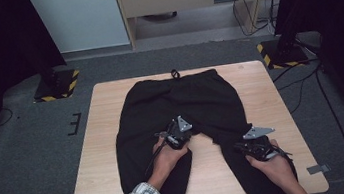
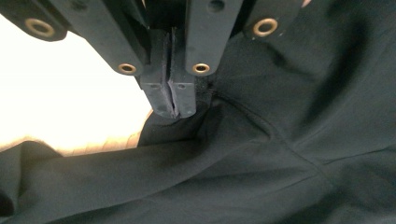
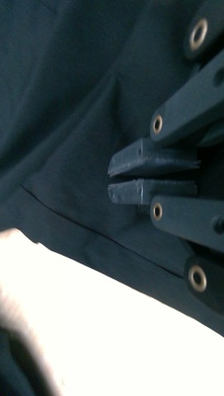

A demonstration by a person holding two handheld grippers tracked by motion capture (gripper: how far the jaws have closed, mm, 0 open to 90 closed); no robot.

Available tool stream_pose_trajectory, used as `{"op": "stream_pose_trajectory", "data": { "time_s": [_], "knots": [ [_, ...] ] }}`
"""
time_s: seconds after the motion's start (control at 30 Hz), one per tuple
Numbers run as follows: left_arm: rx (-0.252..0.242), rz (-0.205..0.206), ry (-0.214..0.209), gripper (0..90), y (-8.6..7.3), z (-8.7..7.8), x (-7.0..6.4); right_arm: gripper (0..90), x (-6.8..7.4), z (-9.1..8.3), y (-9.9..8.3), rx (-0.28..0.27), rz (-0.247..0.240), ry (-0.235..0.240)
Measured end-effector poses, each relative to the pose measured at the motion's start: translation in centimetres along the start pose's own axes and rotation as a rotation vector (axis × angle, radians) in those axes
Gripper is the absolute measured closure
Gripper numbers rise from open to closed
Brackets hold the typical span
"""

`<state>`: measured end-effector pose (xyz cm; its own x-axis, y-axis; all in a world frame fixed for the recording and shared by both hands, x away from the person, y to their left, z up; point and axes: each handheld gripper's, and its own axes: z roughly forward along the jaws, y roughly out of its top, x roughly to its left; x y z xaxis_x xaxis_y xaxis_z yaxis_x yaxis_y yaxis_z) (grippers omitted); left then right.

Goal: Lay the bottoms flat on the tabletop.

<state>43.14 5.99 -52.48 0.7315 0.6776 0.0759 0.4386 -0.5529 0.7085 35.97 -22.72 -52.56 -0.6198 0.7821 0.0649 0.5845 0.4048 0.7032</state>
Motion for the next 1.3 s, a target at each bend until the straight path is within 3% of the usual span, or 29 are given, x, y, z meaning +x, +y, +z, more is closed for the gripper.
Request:
{"op": "stream_pose_trajectory", "data": {
  "time_s": [0.3,0.37,0.5,0.57,0.6,0.73,0.87,0.93,1.03,1.1,1.23,1.3],
  "knots": [
    [-0.021,-0.010,-0.002,88.0,-0.7,-2.2,0.8,90.0,1.0,-1.6,-1.5,0.030,0.000,0.064],
    [-0.034,-0.014,-0.007,87.9,-1.2,-3.2,1.1,89.7,1.6,-2.3,-2.2,0.045,-0.006,0.098],
    [-0.041,-0.026,-0.017,88.5,-2.1,-4.1,1.6,81.2,2.1,-3.1,-2.8,0.051,-0.019,0.117],
    [-0.052,-0.037,-0.010,88.5,-2.6,-4.6,2.0,75.0,2.3,-3.6,-2.8,0.010,-0.030,0.114],
    [-0.053,-0.038,-0.006,88.5,-2.6,-4.7,2.0,68.2,2.3,-4.2,-2.4,-0.034,-0.016,0.097],
    [-0.058,-0.041,-0.001,88.7,-2.8,-5.0,2.2,58.6,1.5,-5.2,-1.3,-0.139,0.038,0.041],
    [-0.075,-0.040,-0.012,88.5,-2.9,-5.5,2.1,47.9,0.1,-5.0,-0.6,-0.164,0.059,-0.039],
    [-0.077,-0.036,-0.014,88.3,-2.9,-5.4,2.1,44.1,-0.5,-4.3,-0.5,-0.159,0.071,-0.050],
    [-0.068,-0.033,-0.011,88.4,-2.8,-5.0,2.1,44.7,-0.5,-3.1,-0.7,-0.103,0.063,-0.041],
    [-0.068,-0.044,-0.010,88.6,-2.8,-4.9,2.2,50.9,-0.4,-2.4,-1.0,-0.064,0.049,-0.042],
    [-0.074,-0.060,-0.014,88.6,-2.8,-5.0,2.4,70.9,-0.3,-1.9,-1.6,-0.001,0.028,-0.046],
    [-0.076,-0.072,-0.021,88.7,-2.8,-5.0,2.6,81.8,-0.4,-2.1,-1.7,0.003,0.022,-0.032]
  ]
}}
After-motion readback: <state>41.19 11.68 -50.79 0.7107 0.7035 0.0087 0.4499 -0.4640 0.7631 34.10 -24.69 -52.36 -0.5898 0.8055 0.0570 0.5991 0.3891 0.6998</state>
